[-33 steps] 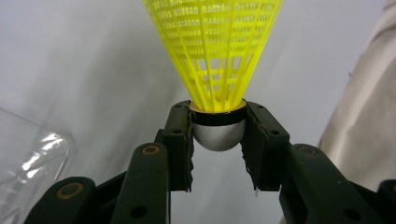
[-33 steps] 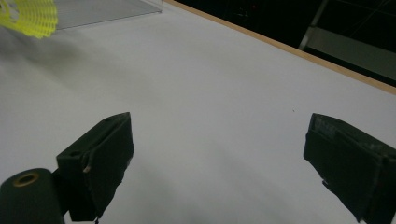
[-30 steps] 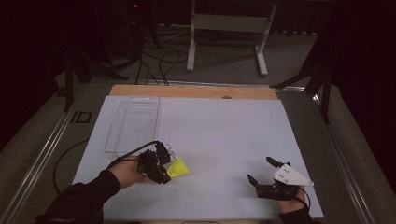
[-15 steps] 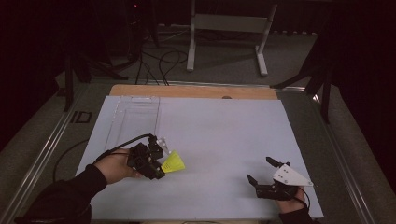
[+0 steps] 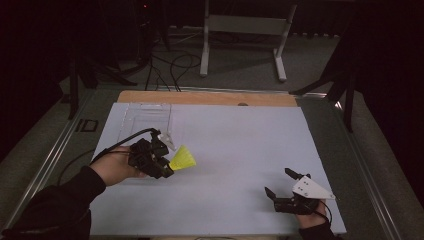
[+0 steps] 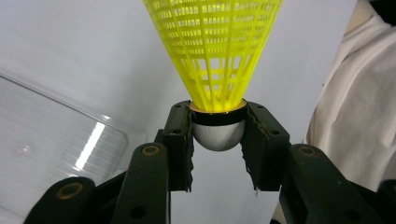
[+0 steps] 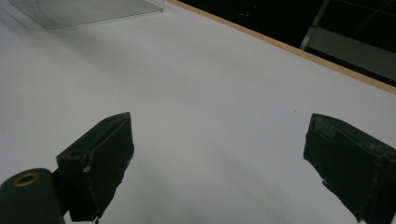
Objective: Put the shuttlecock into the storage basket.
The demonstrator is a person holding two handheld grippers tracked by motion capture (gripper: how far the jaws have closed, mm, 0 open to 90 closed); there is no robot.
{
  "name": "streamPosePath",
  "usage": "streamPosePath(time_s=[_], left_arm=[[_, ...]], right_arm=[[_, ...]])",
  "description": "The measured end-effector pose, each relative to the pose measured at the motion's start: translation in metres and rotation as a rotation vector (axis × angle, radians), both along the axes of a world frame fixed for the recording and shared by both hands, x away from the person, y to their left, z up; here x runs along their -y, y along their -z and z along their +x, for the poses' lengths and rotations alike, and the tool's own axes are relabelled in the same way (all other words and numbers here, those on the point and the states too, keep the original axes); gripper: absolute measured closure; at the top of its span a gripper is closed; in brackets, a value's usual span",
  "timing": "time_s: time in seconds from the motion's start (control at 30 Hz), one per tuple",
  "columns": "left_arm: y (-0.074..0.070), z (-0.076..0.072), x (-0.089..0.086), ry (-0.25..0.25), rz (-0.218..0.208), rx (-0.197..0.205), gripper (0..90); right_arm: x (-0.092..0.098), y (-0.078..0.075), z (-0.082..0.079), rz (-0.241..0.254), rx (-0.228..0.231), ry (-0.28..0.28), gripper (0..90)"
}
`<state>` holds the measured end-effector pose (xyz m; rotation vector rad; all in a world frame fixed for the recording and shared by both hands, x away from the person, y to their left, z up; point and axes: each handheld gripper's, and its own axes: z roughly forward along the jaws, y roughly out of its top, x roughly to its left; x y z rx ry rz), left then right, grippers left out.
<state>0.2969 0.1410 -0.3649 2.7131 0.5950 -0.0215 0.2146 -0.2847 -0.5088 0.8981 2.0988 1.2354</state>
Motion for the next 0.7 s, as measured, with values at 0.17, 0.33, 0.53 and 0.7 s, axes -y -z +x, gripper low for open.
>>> streamPosePath(time_s=[0.17,0.33,0.53,0.7], left_arm=[[-0.014,0.007,-0.01,-0.042,-0.015,0.014,65.3],[-0.026,0.013,-0.02,-0.07,-0.024,0.04,65.3],[-0.037,0.021,-0.031,-0.11,-0.033,0.059,65.3],[-0.048,0.028,-0.045,-0.165,-0.055,0.074,65.4]], right_arm=[[0.001,0.0,0.0,0.001,-0.002,0.0,8.4],[0.0,0.0,0.0,0.003,-0.006,0.002,8.4],[0.0,0.0,0.0,0.003,-0.006,0.003,8.4],[0.001,0.001,0.001,0.004,-0.005,0.004,8.4]])
